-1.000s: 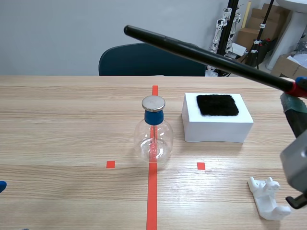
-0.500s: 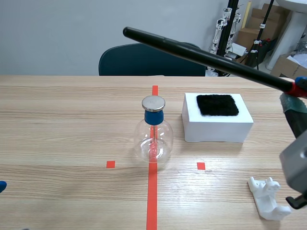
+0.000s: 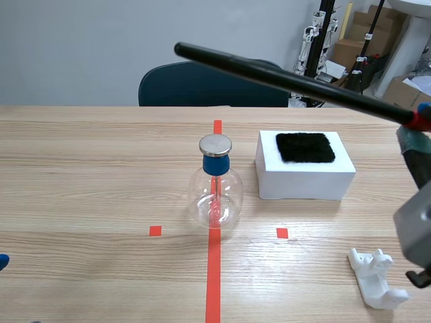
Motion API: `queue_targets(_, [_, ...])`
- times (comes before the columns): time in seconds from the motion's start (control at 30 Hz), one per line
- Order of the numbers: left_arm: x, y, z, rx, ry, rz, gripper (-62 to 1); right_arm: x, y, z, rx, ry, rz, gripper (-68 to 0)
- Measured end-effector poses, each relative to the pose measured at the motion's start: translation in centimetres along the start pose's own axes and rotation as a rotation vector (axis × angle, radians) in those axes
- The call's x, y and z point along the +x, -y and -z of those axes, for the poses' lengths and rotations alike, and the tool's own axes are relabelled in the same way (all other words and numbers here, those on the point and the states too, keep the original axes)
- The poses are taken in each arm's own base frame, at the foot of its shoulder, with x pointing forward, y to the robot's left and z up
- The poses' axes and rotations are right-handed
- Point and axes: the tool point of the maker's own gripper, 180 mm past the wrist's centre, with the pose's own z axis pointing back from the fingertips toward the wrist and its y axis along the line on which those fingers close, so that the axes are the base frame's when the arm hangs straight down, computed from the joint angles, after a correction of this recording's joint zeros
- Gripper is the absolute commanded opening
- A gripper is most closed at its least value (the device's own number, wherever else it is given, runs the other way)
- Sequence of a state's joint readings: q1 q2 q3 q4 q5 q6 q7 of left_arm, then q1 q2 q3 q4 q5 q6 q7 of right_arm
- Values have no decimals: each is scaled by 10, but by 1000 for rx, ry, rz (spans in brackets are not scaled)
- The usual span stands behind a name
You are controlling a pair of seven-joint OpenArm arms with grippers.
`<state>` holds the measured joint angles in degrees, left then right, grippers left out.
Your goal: Do the electroscope experiment. move the rod toward and away from the electroscope
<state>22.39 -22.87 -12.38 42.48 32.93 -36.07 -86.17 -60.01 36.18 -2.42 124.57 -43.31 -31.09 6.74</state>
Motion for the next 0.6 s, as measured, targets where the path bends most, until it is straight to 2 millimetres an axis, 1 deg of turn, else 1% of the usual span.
queue_targets(0.17, [0, 0, 0, 0, 0, 0, 14, -23, 16, 12, -34, -62, -74, -676])
queue_targets(0.33, [0, 0, 0, 0, 0, 0, 14, -38, 29, 26, -69, -81, -143, -676])
queue_targets(0.47, [0, 0, 0, 0, 0, 0, 14, -58, 30, 34, -82, -108, -199, -676])
queue_targets(0.6, [0, 0, 0, 0, 0, 0, 14, -81, 24, 39, -64, -144, -261, -676])
